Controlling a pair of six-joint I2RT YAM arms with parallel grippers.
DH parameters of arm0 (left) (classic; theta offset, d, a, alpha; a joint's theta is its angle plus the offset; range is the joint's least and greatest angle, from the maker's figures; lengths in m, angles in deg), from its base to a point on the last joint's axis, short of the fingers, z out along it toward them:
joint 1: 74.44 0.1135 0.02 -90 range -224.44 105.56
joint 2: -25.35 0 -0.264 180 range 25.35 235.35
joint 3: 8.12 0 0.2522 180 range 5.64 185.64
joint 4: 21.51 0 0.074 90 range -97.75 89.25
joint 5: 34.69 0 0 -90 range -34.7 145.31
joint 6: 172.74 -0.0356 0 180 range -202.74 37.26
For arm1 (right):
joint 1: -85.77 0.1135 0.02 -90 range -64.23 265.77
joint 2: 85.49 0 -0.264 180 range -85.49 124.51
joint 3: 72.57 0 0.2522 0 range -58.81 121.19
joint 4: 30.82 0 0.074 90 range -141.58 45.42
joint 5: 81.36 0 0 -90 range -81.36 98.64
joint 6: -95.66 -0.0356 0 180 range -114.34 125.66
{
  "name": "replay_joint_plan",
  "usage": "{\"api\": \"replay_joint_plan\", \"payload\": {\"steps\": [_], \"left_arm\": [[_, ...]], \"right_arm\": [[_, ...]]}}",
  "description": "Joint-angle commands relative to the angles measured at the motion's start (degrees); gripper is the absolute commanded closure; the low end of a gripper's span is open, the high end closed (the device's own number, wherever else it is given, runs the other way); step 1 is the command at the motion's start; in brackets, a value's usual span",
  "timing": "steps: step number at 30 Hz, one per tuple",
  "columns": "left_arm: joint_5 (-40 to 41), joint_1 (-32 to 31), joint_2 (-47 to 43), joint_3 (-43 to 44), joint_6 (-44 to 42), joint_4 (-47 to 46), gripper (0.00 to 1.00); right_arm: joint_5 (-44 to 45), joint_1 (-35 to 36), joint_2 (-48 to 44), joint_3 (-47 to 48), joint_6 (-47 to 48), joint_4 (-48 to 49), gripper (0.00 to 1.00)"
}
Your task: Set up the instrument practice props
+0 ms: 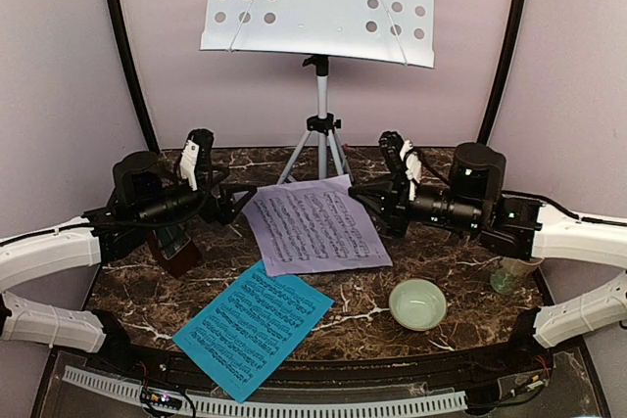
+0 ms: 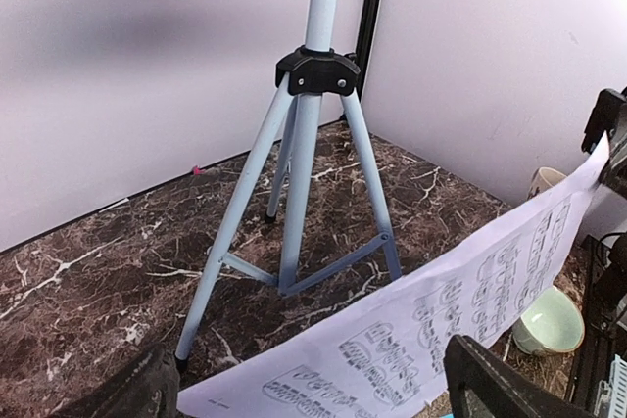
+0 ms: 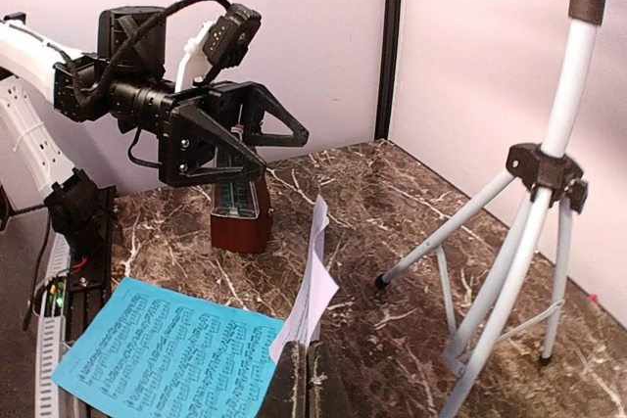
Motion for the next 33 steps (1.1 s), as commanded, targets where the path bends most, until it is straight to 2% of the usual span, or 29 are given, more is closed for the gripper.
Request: {"api": "replay_joint_plan", "payload": {"steps": [1, 4, 8, 12, 15, 20, 25, 27, 28, 31, 33], "left_arm": [[-0.29, 0.57, -3.6, -4.97, -0.74, -8.64, 0.03], [-1.48, 4.23, -5.22, -6.59, -1.12, -9.49, 0.03], [-6.69, 5.62, -5.86, -9.02, -1.78, -12.0, 0.03], [-11.41, 5.59, -5.37, -13.24, -1.81, -20.49, 0.05], [-17.97, 5.52, -3.93, -15.31, -0.2, -28.23, 0.05], [-20.11, 3.71, -0.59, -12.62, -0.61, -33.57, 0.05], [-23.09, 2.29, 3.06, -8.68, 1.03, -38.17, 0.1], [-26.23, 1.42, 4.55, -7.13, 2.94, -40.96, 0.18], [-28.06, 1.29, 5.05, -6.63, 3.63, -42.1, 0.26], [-30.85, 1.25, 4.94, -6.29, 6.39, -45.57, 0.56], [-30.9, 1.26, 4.12, -6.62, 7.54, -47.27, 0.83]], "right_arm": [[1.05, -0.21, -4.79, 3.06, 9.44, -7.47, 1.0], [0.23, -0.18, -8.19, 4.98, 10.53, -9.8, 1.0], [-0.97, -0.21, -10.94, 8.5, 10.71, -12.77, 1.0], [-1.88, -0.21, -13.26, 11.21, 9.94, -13.58, 1.0], [-2.76, -0.21, -14.75, 12.79, 8.98, -13.2, 1.0], [-4.33, -0.14, -16.53, 13.33, 5.99, -10.01, 1.0], [-5.02, -0.21, -18.48, 12.67, 2.99, -7.08, 1.0], [-4.75, -0.2, -18.96, 12.19, 2.35, -6.32, 1.0], [-4.5, -0.21, -19.22, 11.67, 2.2, -5.73, 1.0], [-2.36, -0.2, -20.26, 9.46, 1.59, -4.0, 1.0], [1.56, -0.21, -21.0, 7.03, 0.32, -2.19, 1.0]]}}
